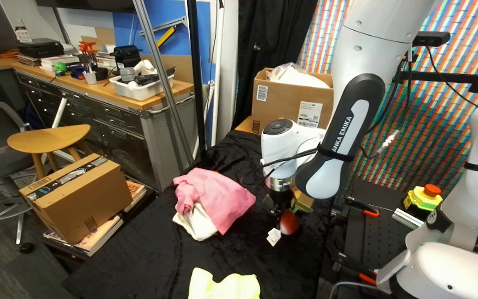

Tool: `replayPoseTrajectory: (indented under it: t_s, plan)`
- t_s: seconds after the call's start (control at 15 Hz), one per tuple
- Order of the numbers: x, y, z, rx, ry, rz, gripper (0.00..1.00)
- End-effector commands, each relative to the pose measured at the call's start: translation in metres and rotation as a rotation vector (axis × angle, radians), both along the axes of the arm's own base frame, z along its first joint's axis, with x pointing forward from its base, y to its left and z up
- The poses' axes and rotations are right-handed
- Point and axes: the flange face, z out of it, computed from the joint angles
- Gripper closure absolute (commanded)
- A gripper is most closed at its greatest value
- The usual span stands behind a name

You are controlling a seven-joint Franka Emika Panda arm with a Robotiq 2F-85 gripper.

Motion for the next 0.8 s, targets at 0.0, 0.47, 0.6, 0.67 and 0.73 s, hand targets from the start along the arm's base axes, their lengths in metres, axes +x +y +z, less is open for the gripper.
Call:
replayPoseTrajectory:
  t_s: [0.0,0.47,0.6,0.67,0.73]
  plan:
    - [-0.014,0.003,0.014,-0.017,0.005,0.035,0.32]
    - [-0.018,0.008,0.023,-0.031,0.011,0.064,0.86]
    - [-0.015,0.009,0.028,-0.035,-0.007,0.067,0.92]
    - [-0.012,0.011,0.031,-0.038,-0.018,0.066,0.93]
    - [-0.009,0.013,0.034,-0.038,-0.032,0.064,0.93]
